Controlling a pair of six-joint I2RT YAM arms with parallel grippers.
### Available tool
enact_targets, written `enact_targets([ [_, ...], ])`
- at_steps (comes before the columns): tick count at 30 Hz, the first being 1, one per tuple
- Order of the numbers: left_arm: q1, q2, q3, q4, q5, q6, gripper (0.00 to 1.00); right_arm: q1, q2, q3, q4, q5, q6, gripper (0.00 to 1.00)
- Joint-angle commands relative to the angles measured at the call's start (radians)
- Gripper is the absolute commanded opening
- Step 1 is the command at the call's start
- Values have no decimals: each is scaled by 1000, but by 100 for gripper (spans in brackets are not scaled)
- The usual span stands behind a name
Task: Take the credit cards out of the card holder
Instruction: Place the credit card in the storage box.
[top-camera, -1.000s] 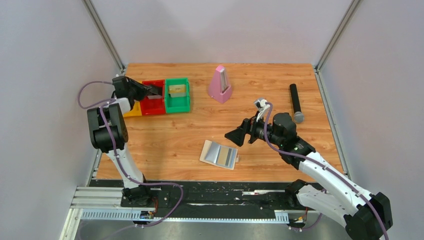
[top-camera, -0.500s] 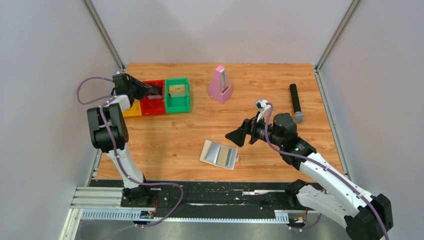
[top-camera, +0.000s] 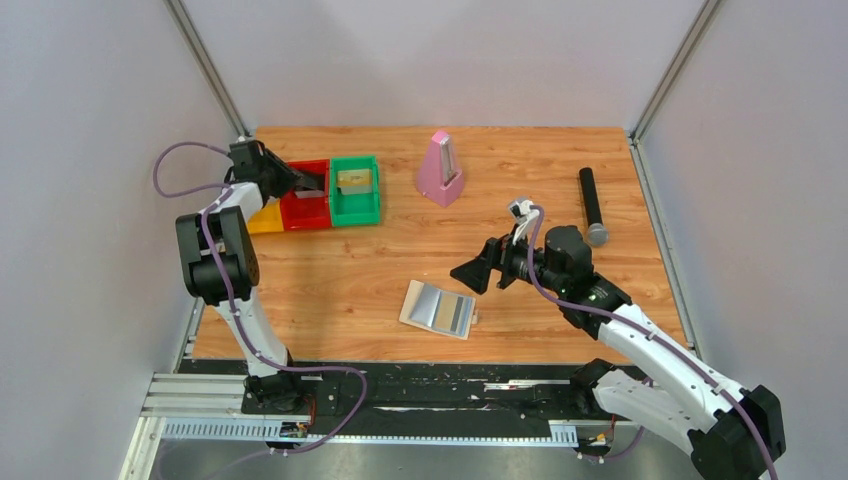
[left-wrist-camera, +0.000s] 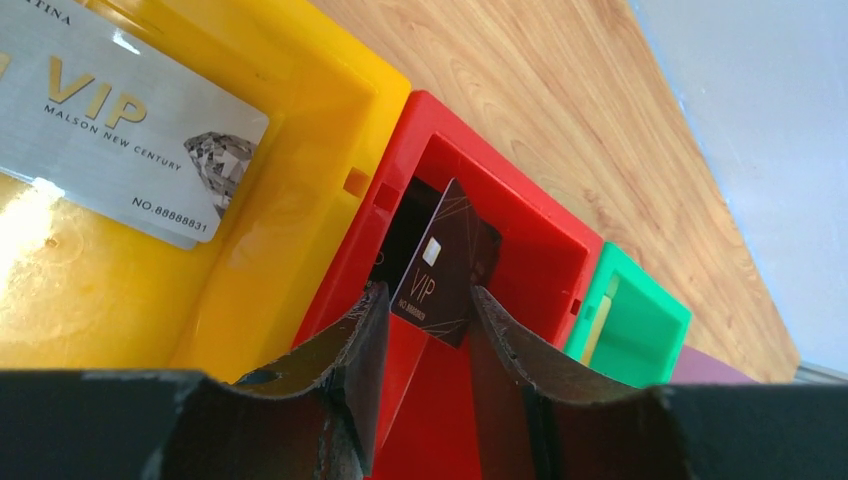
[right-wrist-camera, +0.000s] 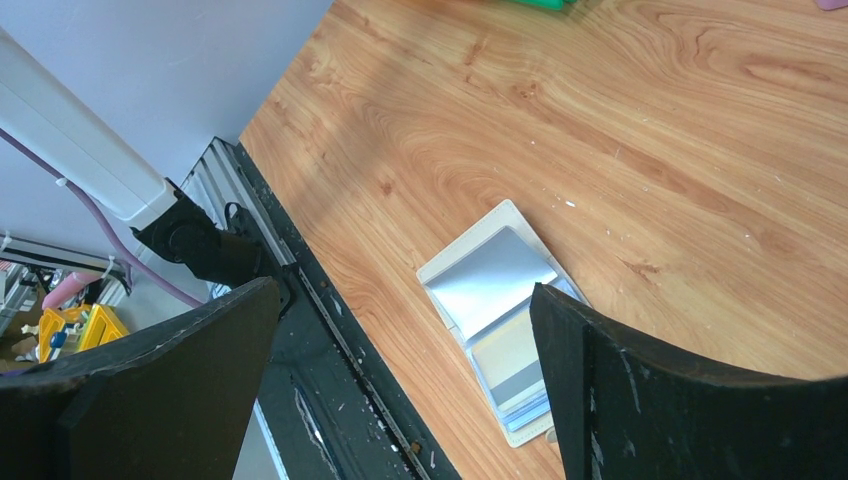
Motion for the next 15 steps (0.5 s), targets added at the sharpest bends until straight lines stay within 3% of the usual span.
enact_targets([
  [1, -17, -58, 39, -61, -66, 60, 43, -3, 8, 54, 22, 6, -11, 100],
  [15, -45, -62, 64, -129, -130, 116, 45, -3, 7, 57, 23, 0, -2, 100],
])
